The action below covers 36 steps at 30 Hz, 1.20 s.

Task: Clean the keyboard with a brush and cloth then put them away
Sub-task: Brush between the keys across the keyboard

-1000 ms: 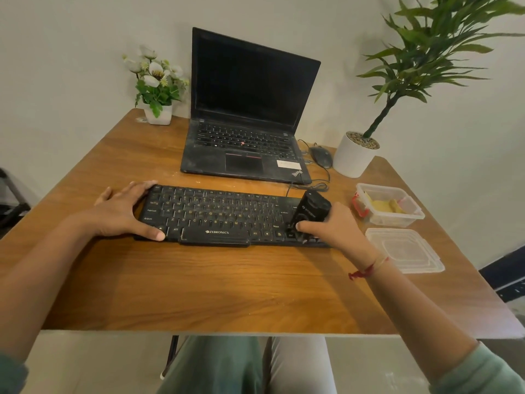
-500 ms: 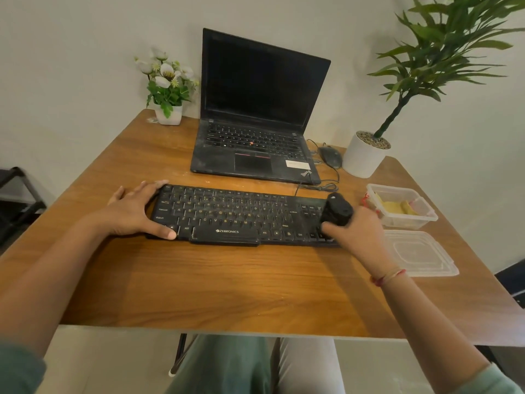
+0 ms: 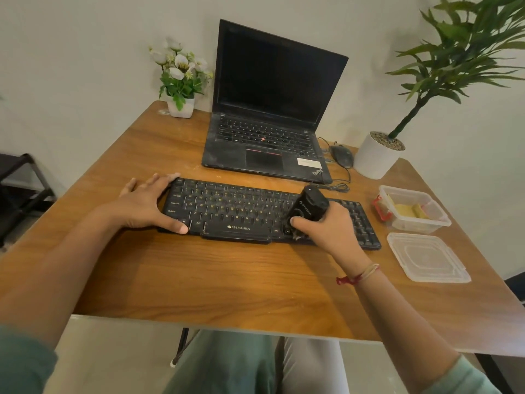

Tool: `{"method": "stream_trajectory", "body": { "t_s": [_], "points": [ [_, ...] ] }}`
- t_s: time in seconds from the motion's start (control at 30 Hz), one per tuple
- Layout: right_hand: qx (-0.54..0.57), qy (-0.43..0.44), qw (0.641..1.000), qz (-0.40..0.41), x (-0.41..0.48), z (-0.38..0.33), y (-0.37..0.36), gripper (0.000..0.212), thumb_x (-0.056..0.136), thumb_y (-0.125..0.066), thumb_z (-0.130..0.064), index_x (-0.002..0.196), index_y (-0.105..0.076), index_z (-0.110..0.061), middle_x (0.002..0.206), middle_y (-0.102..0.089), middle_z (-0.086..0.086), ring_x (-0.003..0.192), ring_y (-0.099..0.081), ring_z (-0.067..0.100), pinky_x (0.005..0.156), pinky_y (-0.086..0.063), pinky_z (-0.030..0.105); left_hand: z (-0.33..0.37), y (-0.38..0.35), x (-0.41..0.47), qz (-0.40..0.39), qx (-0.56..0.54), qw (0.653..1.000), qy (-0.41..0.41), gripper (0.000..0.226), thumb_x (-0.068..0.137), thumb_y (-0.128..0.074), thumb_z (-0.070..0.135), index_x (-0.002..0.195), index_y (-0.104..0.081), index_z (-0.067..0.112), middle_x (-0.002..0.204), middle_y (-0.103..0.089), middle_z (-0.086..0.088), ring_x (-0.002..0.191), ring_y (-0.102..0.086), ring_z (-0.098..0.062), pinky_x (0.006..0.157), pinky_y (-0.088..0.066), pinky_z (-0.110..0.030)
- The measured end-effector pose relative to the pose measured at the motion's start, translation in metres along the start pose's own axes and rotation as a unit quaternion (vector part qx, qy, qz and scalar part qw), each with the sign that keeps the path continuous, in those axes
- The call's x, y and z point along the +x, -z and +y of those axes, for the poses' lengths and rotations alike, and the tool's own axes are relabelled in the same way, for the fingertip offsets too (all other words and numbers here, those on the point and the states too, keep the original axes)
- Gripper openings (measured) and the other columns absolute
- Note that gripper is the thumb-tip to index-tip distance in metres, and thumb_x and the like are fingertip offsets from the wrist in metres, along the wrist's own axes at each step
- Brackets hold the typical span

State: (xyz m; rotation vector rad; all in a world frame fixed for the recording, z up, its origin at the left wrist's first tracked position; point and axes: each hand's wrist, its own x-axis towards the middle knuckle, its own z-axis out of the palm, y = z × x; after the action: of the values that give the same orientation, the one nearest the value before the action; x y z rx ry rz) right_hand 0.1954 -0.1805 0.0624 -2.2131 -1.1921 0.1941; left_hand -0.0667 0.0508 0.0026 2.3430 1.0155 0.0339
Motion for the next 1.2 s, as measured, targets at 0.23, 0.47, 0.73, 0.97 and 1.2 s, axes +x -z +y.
{"method": "stream_trajectory", "body": {
  "t_s": [0.23, 0.47, 0.73, 0.97, 1.2],
  "points": [
    [0.067, 0.055, 0.993, -0.085, -0.009, -0.054, -0.044, 0.019, 0.071, -0.075, -0.028, 0.075, -0.062, -0.015, 0.073, -0.065, -0.006, 0.071, -0.062, 0.009, 0.060, -0.052, 0.021, 0.004, 0.002, -0.004, -0.015, 0.002, 1.000, 0.005, 0.148, 0.018, -0.051, 0.095, 0.146, 0.004, 0.043, 0.158, -0.002, -0.004, 0.142, 0.010, -0.008, 0.112, 0.017, -0.036],
    [0.132, 0.111, 0.980, -0.104, -0.008, -0.116, -0.087, 0.031, 0.069, -0.073, -0.026, 0.054, -0.046, -0.023, 0.052, -0.050, -0.010, 0.051, -0.048, 0.004, 0.047, -0.037, 0.019, 0.007, 0.004, -0.005, -0.023, 0.021, 0.999, 0.011, 0.153, 0.015, -0.046, 0.098, 0.146, 0.008, 0.041, 0.158, 0.002, -0.004, 0.142, 0.014, -0.007, 0.114, 0.016, -0.038],
    [0.064, 0.052, 0.992, -0.096, 0.000, -0.076, -0.056, 0.019, 0.071, -0.073, -0.030, 0.071, -0.059, -0.017, 0.065, -0.058, -0.011, 0.059, -0.053, -0.001, 0.043, -0.038, 0.008, 0.007, 0.005, -0.007, -0.022, 0.004, 1.000, 0.015, 0.151, 0.015, -0.050, 0.095, 0.146, 0.006, 0.043, 0.158, 0.001, -0.005, 0.143, 0.011, -0.009, 0.113, 0.017, -0.035],
    [-0.156, -0.059, 0.985, 0.036, 0.009, -0.011, 0.007, 0.025, 0.077, -0.070, -0.035, 0.078, -0.053, -0.016, 0.065, -0.052, -0.007, 0.057, -0.052, 0.009, 0.044, -0.030, 0.018, 0.013, 0.006, -0.011, -0.026, 0.013, 1.000, 0.007, 0.153, 0.016, -0.048, 0.096, 0.147, 0.008, 0.039, 0.158, 0.002, -0.003, 0.142, 0.012, -0.009, 0.113, 0.017, -0.036],
    [0.010, -0.081, 0.992, 0.091, 0.000, -0.001, 0.006, 0.025, 0.070, -0.075, -0.029, 0.066, -0.055, -0.014, 0.063, -0.058, -0.001, 0.063, -0.058, 0.017, 0.048, -0.041, 0.024, 0.000, 0.013, -0.008, -0.087, 0.018, 0.996, -0.019, 0.155, 0.022, -0.064, 0.088, 0.141, 0.023, 0.042, 0.158, 0.009, 0.002, 0.142, 0.014, -0.008, 0.112, 0.019, -0.036]
  ]
}}
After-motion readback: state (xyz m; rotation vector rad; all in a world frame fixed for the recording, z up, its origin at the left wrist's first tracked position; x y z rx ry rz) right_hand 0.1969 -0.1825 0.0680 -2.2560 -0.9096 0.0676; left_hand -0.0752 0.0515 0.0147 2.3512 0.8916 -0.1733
